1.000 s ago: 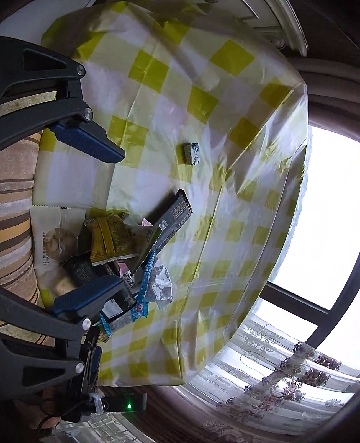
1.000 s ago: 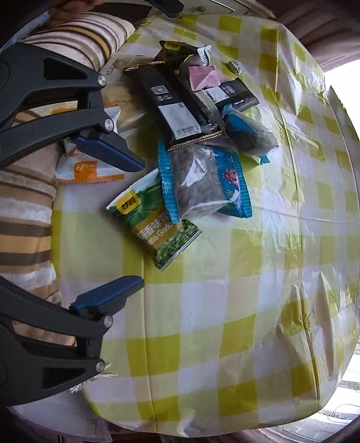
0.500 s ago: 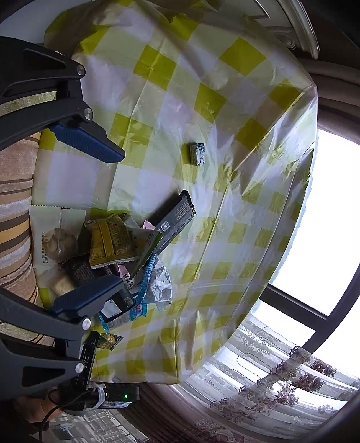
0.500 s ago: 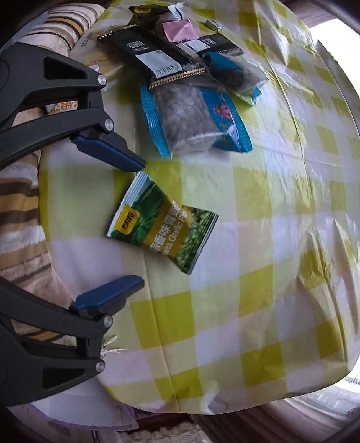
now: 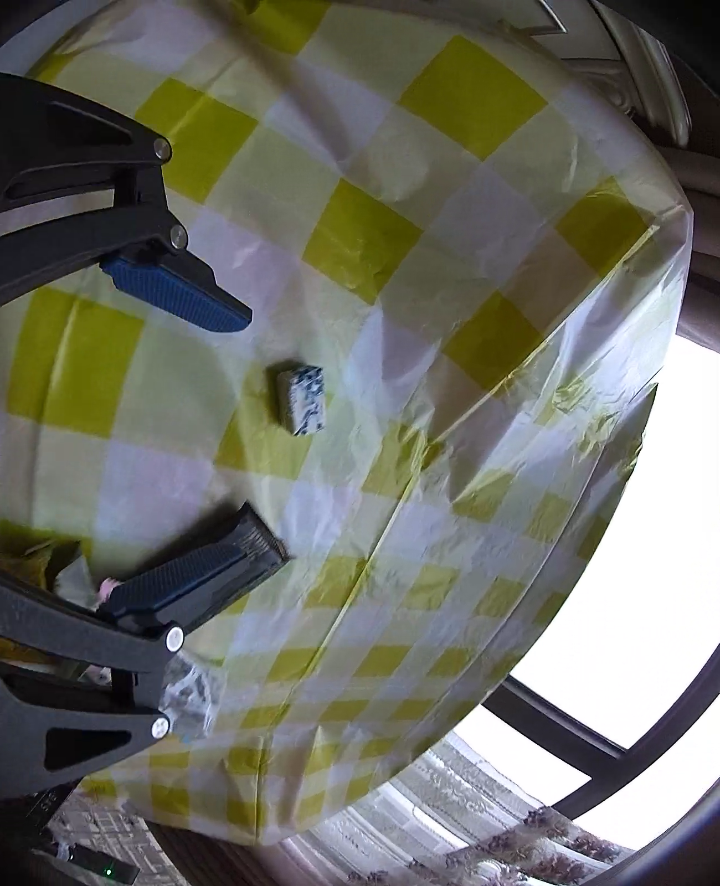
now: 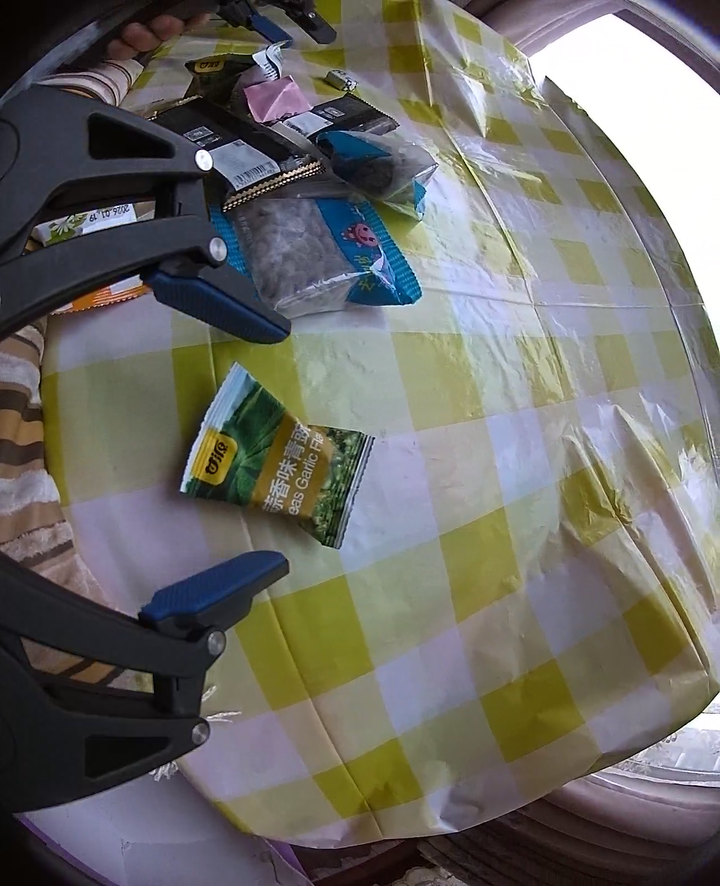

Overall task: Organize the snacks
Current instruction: 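Grasp the blue-white candy with the left gripper while the right grasps the green garlic-bean packet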

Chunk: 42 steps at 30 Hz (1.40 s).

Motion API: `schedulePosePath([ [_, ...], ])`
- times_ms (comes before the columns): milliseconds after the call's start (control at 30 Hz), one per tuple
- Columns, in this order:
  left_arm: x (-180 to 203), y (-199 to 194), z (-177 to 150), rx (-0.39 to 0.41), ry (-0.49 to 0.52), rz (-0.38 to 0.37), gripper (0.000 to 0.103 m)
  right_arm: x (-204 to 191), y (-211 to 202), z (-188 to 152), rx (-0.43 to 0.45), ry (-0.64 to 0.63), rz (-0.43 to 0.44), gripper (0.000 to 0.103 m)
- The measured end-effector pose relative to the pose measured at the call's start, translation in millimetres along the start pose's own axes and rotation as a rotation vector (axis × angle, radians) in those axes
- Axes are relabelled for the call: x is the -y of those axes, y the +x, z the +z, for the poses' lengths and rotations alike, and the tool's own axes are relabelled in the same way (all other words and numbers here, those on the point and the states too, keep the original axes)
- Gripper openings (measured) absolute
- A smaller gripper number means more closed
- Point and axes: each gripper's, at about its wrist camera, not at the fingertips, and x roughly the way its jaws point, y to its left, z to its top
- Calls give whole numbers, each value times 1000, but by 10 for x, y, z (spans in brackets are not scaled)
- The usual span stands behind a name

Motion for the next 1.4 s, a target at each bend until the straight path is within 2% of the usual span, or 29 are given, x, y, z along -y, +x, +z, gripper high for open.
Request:
schedulePosePath([
  [67,-50,158,66,-30,-24,4,66,10,41,-7,-8,9,-7,80],
  [167,-100,325,118,-50,-58,15,64,14,71,-1,-10,16,-10,80],
  [267,-63,413,169,-51,-39,46,58,12,113,-4,-14,14,-20,79],
  [433,18,510,212,-51,24,126,38,-9,137,-4,-6,-1,-53,75],
  [500,40,509,190,-42,51,147,36,12,126,-3,2,7,-62,68],
  [567,64,507,170,-34,71,163,35,28,124,-2,11,14,-68,55],
  [633,84,486,149,-29,86,176,35,54,106,-8,18,15,-55,48],
  [733,67,426,97,-34,67,159,35,91,81,-22,21,19,-20,42],
  [1033,309,-53,-70,31,90,103,35,117,-65,-111,34,12,26,39],
  [1233,673,-413,-227,77,134,33,35,237,-233,-169,57,41,74,39],
  [1400,1143,-573,-436,73,203,-49,35,408,-437,-201,85,59,104,39],
])
